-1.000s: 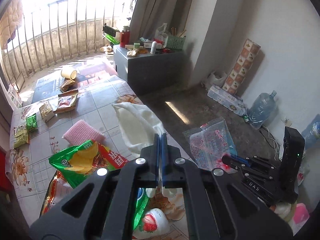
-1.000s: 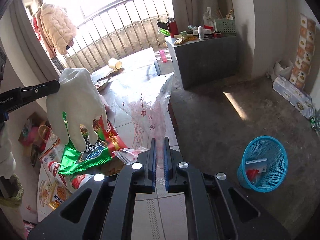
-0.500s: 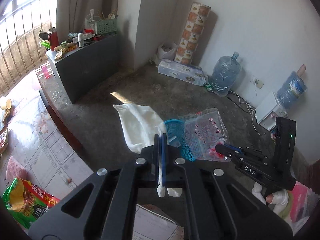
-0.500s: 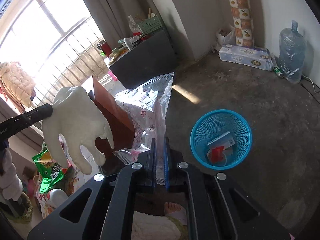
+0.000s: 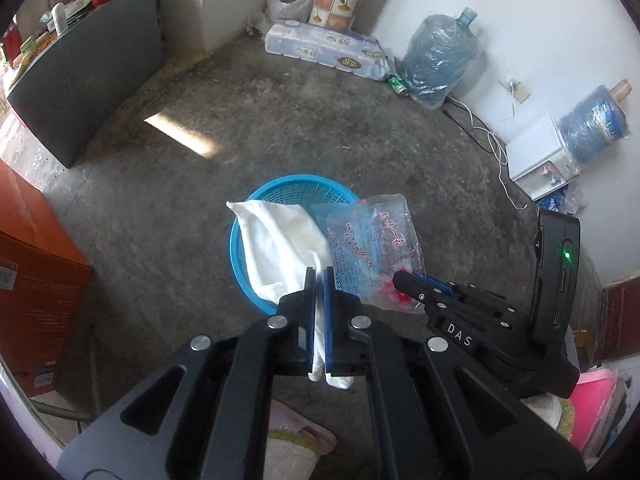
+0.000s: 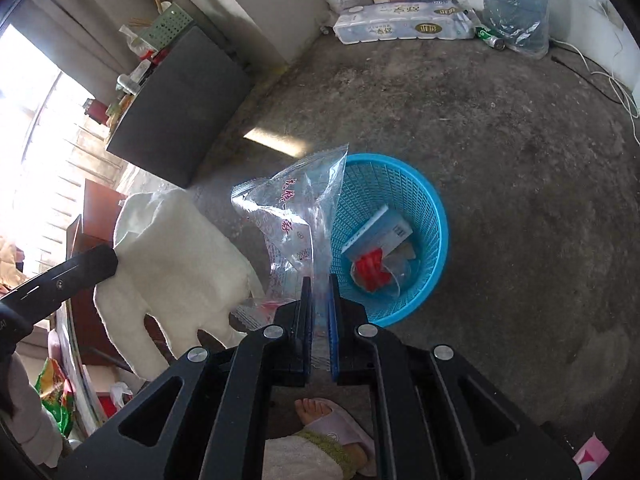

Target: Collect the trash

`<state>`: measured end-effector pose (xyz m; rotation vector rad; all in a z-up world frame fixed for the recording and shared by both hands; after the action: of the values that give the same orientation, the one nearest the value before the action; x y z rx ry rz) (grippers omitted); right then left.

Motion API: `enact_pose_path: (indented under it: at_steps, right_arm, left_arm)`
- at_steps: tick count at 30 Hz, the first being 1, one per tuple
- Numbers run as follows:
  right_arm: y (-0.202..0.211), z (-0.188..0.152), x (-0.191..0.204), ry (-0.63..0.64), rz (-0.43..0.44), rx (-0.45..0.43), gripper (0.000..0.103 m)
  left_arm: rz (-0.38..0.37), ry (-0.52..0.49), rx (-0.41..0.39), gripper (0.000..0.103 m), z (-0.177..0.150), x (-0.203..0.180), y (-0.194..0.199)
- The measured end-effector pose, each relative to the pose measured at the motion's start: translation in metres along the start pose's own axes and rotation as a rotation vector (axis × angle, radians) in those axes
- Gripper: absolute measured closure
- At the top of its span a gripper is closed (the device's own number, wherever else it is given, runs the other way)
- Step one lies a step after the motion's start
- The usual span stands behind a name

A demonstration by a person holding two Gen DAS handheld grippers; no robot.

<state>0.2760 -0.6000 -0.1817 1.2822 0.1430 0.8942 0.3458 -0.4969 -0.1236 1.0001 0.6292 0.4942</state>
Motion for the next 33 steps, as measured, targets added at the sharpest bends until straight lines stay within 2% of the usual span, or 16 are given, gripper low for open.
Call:
enact_pose_path:
  at_steps: [1,2,3,4,6,10,14,18,21,23,26,28,29,31,33]
  right_arm:
    - [-0.012,0.003,-0.005,-0.014,-0.005,0.007,0.084]
    - [-0.024,0.005,-0.011,-0.026,-0.010,0.015,0.080]
    - [-0.035,0.007,-0.015,-0.033,-0.014,0.020,0.069]
    - [-0.045,0.008,-0.020,-0.038,-0.028,0.020,0.061]
    - [-0.058,0.008,-0.029,-0.042,-0.071,0.024,0.061]
    - [-0.057,0.005,-0.039,-0.060,-0.073,0.013,0.061]
    - [-0.036,0.001,-0.042,-0.076,-0.069,-0.017,0.060]
    - [0.002,-0.003,-0.033,-0.050,-0.059,-0.086,0.060]
    - [0.045,-0.009,-0.010,0.026,-0.052,-0.173,0.059]
    - [0.080,-0.015,0.010,0.093,-0.043,-0.255,0.052]
    - [0.139,-0.027,0.047,0.214,-0.024,-0.416,0.032]
    - [0.176,-0.039,0.073,0.299,-0.008,-0.522,0.012]
    - [0.193,-0.046,0.087,0.342,-0.009,-0.574,0.008]
    - [0.220,-0.060,0.113,0.418,0.012,-0.648,0.006]
    - [0.237,-0.074,0.137,0.484,0.058,-0.670,0.006]
  left_arm:
    - [-0.008,0.004,0.006,0.090,0.002,0.000,-0.011]
    - [-0.009,0.012,0.015,0.070,0.003,0.001,-0.020]
    - [-0.003,0.028,0.016,0.056,0.004,0.003,-0.027]
    - [0.001,0.046,0.012,0.055,0.005,0.006,-0.030]
    - [-0.011,0.077,0.020,0.055,0.005,0.008,-0.035]
    - [-0.006,0.071,-0.009,0.053,0.002,0.010,-0.024]
    - [-0.003,0.065,-0.059,0.052,0.002,0.009,0.003]
    - [-0.024,0.053,-0.133,0.052,-0.004,0.001,0.050]
    - [-0.042,0.036,-0.210,0.051,-0.017,-0.007,0.095]
    - [-0.040,0.030,-0.266,0.050,-0.031,-0.011,0.128]
    - [-0.015,0.030,-0.353,0.047,-0.057,-0.014,0.177]
    - [0.016,0.051,-0.409,0.045,-0.080,-0.010,0.209]
    - [0.027,0.070,-0.432,0.044,-0.092,-0.007,0.223]
    - [0.052,0.121,-0.473,0.042,-0.121,0.005,0.252]
    - [0.071,0.168,-0.518,0.039,-0.152,0.018,0.281]
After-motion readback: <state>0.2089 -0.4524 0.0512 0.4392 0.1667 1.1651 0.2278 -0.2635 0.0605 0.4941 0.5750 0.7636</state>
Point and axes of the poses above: each gripper's, at about its wrist camera, not at the fingertips, and y roughly against the way its jaws point, x to its left, z to its top, the point moved 5 cm from there along -y, roughly the way its jaws point, and after that the axes turned 5 degrees about -x, right-handed, at the moved point
